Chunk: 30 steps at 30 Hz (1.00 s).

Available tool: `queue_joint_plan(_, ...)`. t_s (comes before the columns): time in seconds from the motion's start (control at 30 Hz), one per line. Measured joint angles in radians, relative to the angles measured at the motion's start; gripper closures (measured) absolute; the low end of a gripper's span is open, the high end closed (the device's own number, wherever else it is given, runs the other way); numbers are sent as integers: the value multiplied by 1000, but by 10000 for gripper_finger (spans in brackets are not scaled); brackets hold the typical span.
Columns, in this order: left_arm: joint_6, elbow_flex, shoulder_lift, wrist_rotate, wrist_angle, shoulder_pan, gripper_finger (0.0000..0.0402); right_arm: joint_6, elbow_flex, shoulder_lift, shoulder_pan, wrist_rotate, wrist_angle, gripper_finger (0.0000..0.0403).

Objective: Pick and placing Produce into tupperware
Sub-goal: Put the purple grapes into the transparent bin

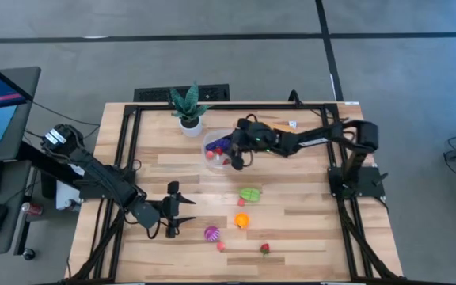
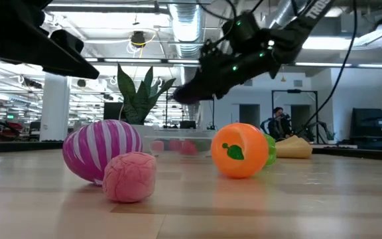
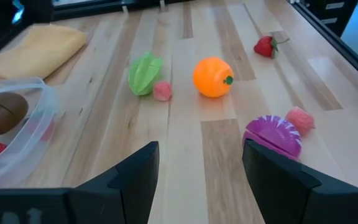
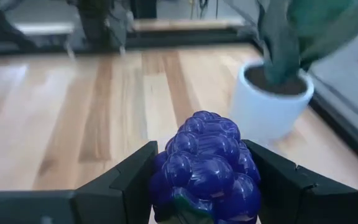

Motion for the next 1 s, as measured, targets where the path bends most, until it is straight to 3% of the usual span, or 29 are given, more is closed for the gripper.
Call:
queue_joint_plan(0.37, 0, 0, 0, -4, -4, -19, 180, 18, 92, 137, -10, -26, -77, 163)
queue_joint_plan(1.0, 0, 0, 0, -18, -5, -25, 180, 26, 97, 134, -10, -26, -125, 138)
